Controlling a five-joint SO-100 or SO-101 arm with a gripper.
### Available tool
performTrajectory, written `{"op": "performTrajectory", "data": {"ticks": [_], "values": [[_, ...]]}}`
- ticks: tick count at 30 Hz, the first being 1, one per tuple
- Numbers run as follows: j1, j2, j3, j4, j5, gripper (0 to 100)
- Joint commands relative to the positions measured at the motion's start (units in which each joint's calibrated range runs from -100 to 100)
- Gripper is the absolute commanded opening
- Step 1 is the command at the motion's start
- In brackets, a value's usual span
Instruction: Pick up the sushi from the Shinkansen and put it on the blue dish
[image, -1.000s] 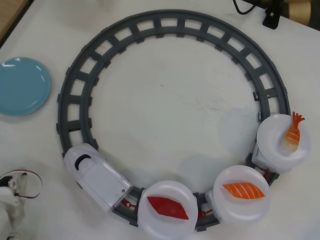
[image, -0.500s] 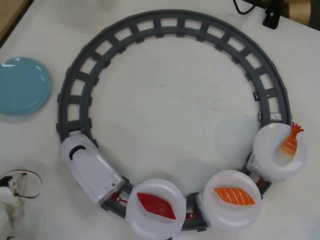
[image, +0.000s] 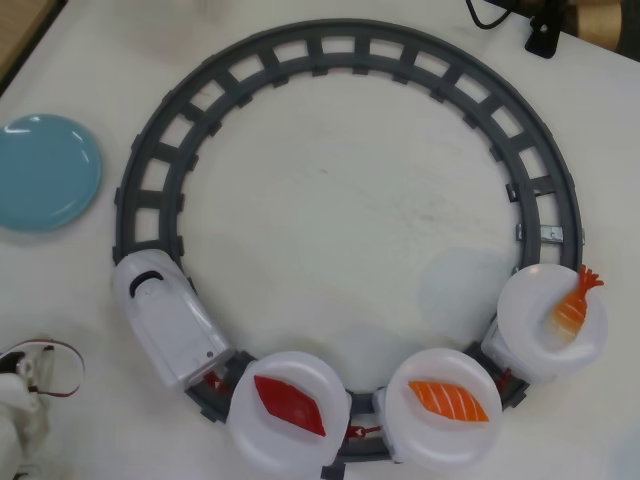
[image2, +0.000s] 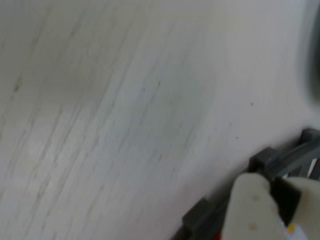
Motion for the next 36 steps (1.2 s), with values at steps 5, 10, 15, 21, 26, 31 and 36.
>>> {"op": "performTrajectory", "data": {"ticks": [5, 10, 15, 21, 26, 31, 36], "values": [[0.5, -0.2, -1.2, 1.7, 0.1, 3], [0.6, -0.2, -2.2, 1.7, 0.2, 3], [0.6, -0.2, -4.6, 1.7, 0.4, 3], [0.6, -0.1, -10.4, 1.7, 0.5, 3], [0.6, 0.0, -14.1, 1.8, 0.5, 3], [0.6, 0.0, -16.4, 1.8, 0.5, 3], [0.6, 0.0, -17.5, 1.7, 0.6, 3]]}}
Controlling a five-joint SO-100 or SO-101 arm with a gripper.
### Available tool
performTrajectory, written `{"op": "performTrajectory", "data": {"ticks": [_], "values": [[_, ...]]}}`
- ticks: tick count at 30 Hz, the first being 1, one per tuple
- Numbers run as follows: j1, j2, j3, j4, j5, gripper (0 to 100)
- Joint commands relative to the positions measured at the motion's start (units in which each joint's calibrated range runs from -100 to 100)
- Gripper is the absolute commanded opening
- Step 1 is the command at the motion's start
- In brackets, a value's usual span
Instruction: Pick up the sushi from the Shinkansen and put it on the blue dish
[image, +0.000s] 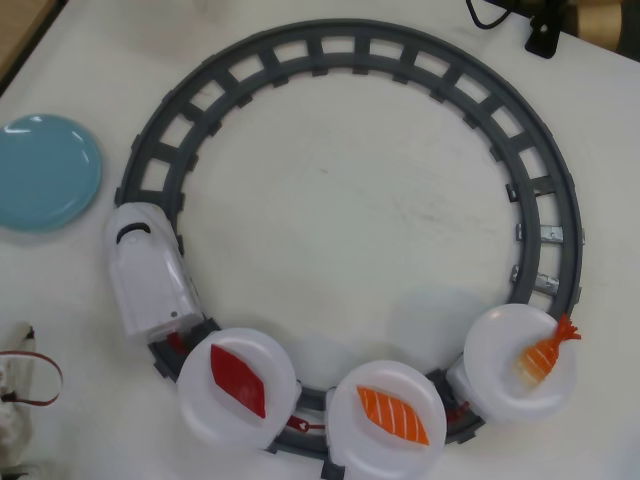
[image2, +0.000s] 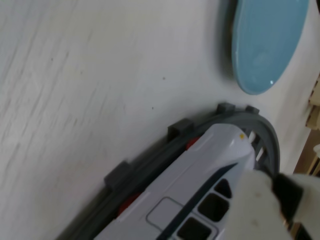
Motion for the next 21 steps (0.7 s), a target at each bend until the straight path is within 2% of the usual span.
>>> {"op": "performTrajectory", "data": {"ticks": [1, 8, 15, 21], "values": [[0.6, 0.2, -4.8, 0.0, 0.0, 3], [0.6, 15.9, -15.3, -0.5, -0.1, 3], [0.8, 41.4, -36.1, 0.2, -0.3, 3], [5.6, 60.6, -55.7, 6.5, -0.2, 3]]}}
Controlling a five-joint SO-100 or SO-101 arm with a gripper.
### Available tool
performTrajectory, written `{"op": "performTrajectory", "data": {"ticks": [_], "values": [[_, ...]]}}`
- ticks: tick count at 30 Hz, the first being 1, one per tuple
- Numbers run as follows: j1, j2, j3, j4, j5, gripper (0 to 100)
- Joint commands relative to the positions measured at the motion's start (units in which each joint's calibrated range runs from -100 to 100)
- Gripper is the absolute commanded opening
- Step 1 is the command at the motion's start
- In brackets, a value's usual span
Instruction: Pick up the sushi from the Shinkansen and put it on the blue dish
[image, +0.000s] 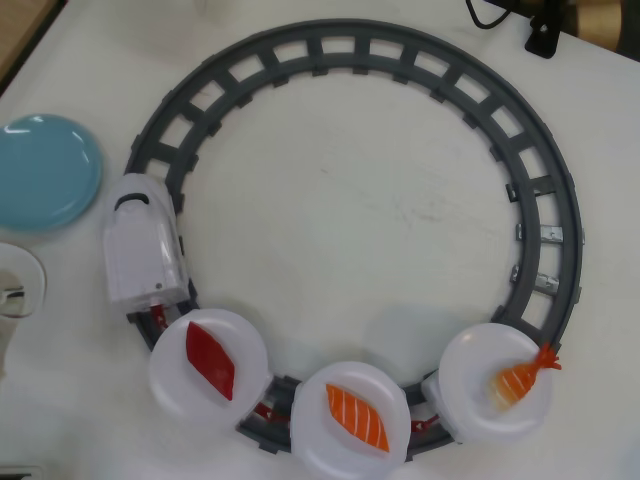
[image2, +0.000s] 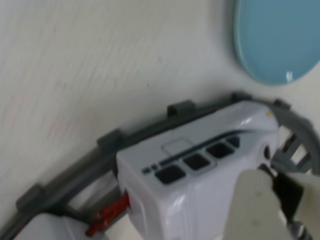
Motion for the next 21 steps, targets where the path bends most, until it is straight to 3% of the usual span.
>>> {"op": "performTrajectory", "data": {"ticks": [1, 10, 17, 21], "values": [[3.6, 10.7, -13.8, 3.2, 0.0, 3], [7.0, 25.4, -32.6, 10.3, -0.5, 3], [7.3, 31.8, -37.4, 16.9, -3.3, 4], [10.5, 35.7, -39.7, 18.9, -6.1, 13]]}}
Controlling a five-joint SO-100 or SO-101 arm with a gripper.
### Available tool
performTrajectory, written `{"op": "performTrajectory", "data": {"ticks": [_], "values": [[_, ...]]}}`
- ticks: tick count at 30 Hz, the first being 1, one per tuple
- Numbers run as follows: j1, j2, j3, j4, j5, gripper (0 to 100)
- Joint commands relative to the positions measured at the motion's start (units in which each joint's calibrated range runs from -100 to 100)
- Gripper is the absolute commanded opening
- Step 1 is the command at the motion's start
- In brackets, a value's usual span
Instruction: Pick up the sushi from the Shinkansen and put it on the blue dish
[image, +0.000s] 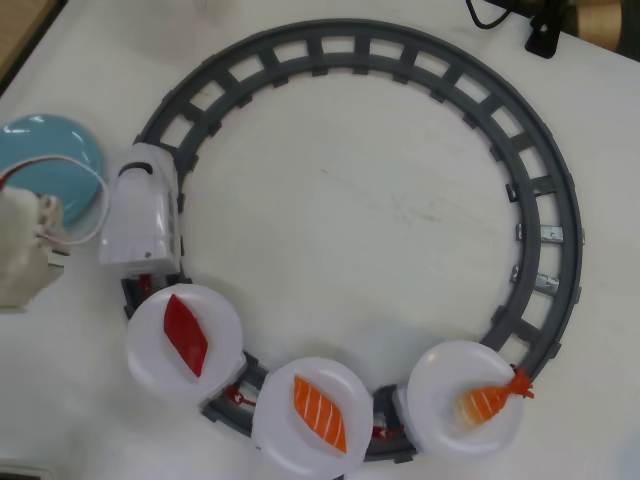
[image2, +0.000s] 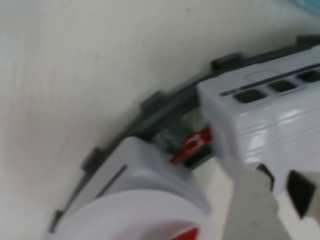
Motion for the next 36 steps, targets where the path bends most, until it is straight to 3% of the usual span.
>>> {"op": "performTrajectory", "data": {"ticks": [1, 6, 19, 25, 28, 36], "values": [[3.6, 2.3, -4.6, 1.1, -2.1, 16], [7.2, 6.4, -7.5, 1.1, -4.1, 26], [11.4, 8.7, -7.7, 3.9, -13.6, 25], [14.6, 9.6, -6.3, 3.9, -14.1, 25], [12.0, 9.6, -4.7, 3.9, -10.7, 26], [11.9, 9.3, -6.6, 1.0, 7.5, 26]]}}
